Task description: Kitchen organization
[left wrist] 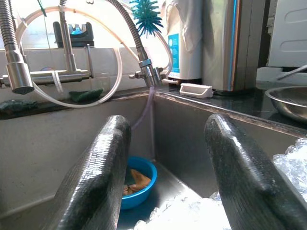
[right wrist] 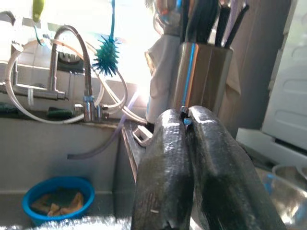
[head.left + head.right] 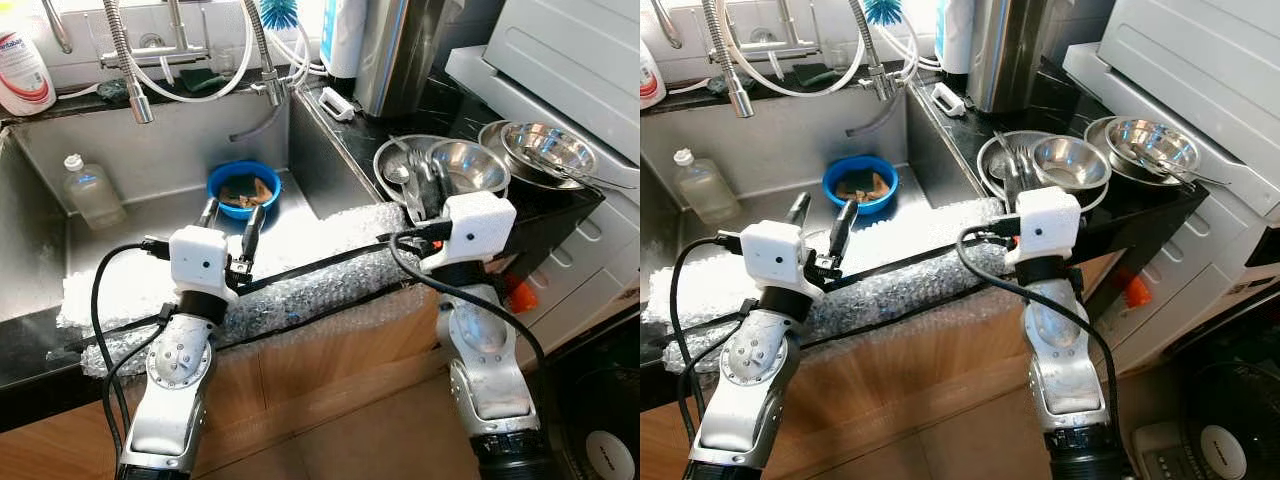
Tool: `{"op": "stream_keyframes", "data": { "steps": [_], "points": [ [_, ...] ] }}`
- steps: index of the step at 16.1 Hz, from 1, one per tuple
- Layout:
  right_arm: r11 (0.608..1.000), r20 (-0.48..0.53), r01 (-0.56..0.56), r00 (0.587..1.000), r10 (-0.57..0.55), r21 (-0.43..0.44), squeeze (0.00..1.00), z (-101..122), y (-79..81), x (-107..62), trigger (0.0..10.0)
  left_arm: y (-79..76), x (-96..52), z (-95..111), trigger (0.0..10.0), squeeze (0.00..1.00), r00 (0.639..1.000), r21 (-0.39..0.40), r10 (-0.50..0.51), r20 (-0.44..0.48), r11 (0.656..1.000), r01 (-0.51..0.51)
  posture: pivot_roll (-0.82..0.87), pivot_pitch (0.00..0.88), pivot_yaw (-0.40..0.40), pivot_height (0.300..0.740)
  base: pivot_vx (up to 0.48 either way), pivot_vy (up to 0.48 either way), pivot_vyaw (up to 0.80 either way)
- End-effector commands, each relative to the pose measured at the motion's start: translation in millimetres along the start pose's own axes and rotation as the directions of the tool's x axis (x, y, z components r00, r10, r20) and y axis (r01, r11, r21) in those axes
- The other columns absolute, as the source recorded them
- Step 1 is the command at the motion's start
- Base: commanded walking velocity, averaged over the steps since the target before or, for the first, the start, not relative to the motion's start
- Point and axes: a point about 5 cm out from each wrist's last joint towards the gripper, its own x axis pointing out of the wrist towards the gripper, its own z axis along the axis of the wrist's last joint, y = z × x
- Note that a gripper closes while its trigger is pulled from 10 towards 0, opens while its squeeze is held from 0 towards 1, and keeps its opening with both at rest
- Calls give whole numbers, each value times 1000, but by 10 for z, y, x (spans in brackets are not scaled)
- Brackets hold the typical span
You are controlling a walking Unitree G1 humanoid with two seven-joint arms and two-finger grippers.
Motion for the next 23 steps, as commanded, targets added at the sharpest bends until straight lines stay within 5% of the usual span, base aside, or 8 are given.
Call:
{"op": "stream_keyframes", "data": {
  "steps": [1,6,9,12,14,17,19,23],
  "points": [
    [1000,63,-4,998,5,-16,0,134,-5,49,10000,-37,14,-3,10000,0,1000,12,-13,1,1000,13,60,111,-104,740,0,0,0],
    [986,137,4,990,-28,168,0,420,-3,211,10000,-10,27,11,10000,0,1000,24,4,11,1000,-5,60,109,-104,740,0,0,0],
    [880,93,73,987,-131,470,0,476,-147,277,10000,81,37,21,10000,0,1000,46,26,16,999,-27,54,111,-102,740,0,0,0],
    [773,50,-38,999,8,633,0,403,-25,204,10000,174,44,21,10000,0,999,72,46,15,996,-47,60,115,-99,740,0,0,0],
    [703,93,-134,991,97,698,0,468,39,157,10000,214,32,18,10000,0,998,84,57,11,995,-58,55,116,-96,740,0,0,0],
    [684,114,-185,982,148,706,0,494,35,123,10000,238,36,21,10000,0,998,89,68,13,994,-69,57,114,-95,740,0,0,0],
    [558,160,-251,965,208,791,0,520,5,14,10000,321,43,24,10000,0,994,82,111,10,990,-112,58,113,-94,740,0,0,0],
    [416,170,-245,963,209,876,0,404,-130,-175,10000,451,33,22,10000,0,989,60,148,0,987,-148,64,108,-89,740,0,0,0]
  ]
}}
